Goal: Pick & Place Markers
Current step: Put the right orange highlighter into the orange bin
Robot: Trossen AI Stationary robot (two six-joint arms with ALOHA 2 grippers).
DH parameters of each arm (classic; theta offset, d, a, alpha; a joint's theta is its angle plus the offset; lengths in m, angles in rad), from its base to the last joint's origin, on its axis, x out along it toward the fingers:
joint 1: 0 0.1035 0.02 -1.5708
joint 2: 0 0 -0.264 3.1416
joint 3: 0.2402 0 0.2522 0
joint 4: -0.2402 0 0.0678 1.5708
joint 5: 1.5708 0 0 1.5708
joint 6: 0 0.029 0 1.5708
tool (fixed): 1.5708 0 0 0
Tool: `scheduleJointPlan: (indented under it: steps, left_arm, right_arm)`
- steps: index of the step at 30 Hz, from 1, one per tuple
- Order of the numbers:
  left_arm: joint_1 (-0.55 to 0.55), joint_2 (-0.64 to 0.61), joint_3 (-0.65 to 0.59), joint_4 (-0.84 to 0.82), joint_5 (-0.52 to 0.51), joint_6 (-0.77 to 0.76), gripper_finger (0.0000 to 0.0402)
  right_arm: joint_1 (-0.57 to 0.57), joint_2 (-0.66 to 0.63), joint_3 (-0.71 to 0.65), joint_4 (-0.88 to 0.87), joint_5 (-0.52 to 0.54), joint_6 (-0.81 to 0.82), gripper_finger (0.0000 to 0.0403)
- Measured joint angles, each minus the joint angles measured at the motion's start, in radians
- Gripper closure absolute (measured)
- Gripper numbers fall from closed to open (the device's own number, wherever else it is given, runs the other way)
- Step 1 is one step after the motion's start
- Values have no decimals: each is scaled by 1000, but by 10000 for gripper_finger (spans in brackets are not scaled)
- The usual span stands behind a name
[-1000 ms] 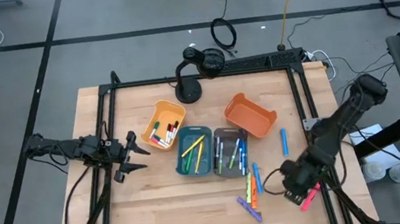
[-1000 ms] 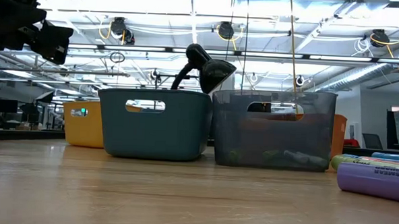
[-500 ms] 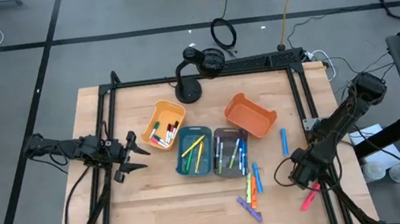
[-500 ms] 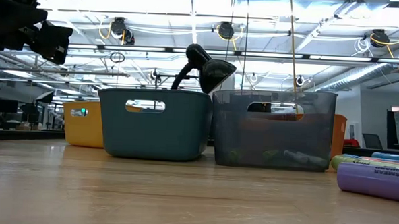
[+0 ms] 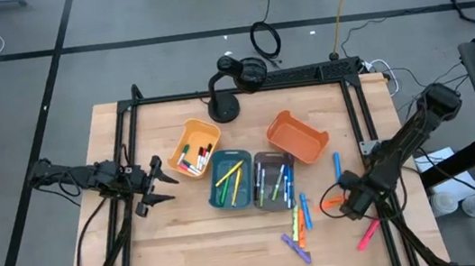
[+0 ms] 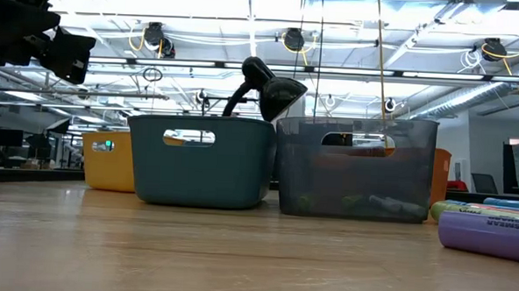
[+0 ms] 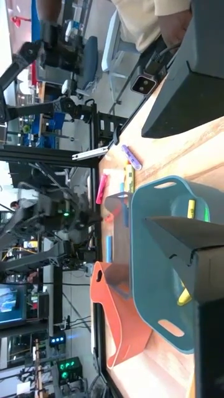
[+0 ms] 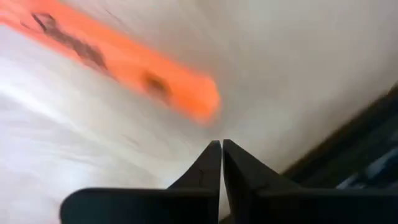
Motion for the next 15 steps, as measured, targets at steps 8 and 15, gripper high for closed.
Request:
scheduleJointPlan:
  steps: [8, 15]
  left_arm:
    - [0, 0, 0, 2, 0, 0, 193]
    - [0, 0, 0, 2, 0, 0, 203]
  right_arm:
    - [2, -59, 81, 73, 302, -217, 396]
    - [-42, -38, 15, 468, 422, -614, 331]
